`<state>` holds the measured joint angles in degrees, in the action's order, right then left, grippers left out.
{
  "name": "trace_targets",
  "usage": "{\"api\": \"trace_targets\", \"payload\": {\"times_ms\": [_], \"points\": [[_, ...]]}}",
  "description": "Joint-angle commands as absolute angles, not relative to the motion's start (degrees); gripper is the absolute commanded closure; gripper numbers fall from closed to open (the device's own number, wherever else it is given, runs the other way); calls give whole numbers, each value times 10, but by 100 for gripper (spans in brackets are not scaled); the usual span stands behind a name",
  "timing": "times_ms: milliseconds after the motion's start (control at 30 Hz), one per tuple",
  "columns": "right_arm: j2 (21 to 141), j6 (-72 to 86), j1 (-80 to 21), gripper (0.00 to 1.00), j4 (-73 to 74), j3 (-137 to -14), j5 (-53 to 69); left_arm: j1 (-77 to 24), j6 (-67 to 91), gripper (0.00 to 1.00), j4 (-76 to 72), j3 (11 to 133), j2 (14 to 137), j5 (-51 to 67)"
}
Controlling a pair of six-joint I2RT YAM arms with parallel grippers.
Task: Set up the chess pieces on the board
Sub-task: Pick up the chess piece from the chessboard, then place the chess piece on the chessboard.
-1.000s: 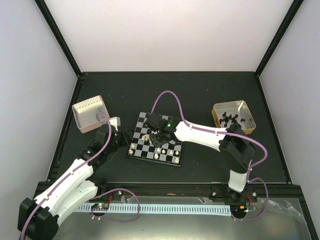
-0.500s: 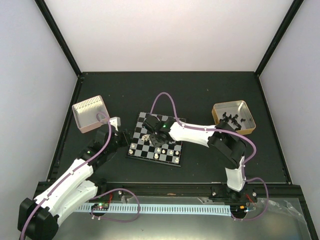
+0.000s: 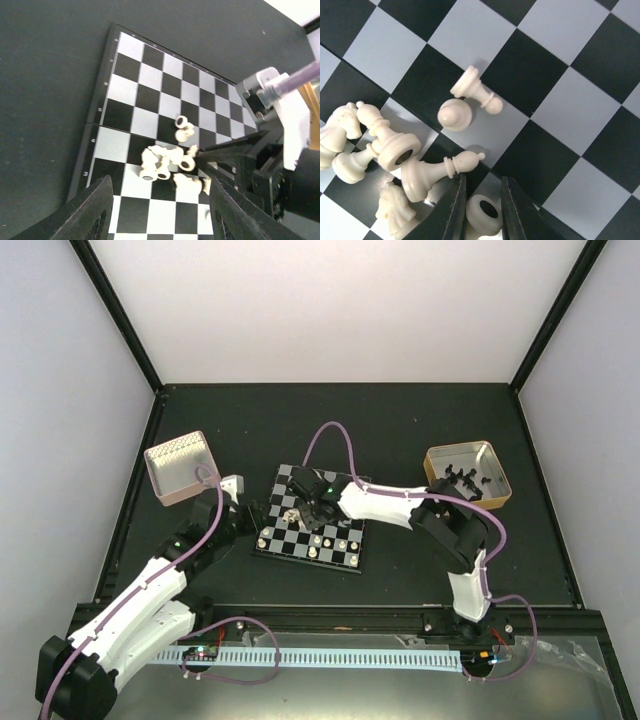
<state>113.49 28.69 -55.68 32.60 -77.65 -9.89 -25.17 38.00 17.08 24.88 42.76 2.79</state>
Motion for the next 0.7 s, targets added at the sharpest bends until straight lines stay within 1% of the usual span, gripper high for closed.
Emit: {"api": "trace_targets", "payload": {"times_ms": [0,200,267,433,533,667], "points": [[1101,311,-537,92,271,-738,-86,-248,363,45,139,259,435,98],[1025,370,-494,93,196,-692,-20,-249,362,45,77,252,457,129],[999,395,-474,93,171,-674,19,-252,361,44,49,245,463,149],[957,521,-432,93,74,-630,155,-282,343,40,-32,227,477,177],[951,613,-421,93,4,-602,240,-321,315,37,-68,226,482,148],[955,743,-417,93,-140,-573,336,-377,284,34,-93,228,488,84]]}}
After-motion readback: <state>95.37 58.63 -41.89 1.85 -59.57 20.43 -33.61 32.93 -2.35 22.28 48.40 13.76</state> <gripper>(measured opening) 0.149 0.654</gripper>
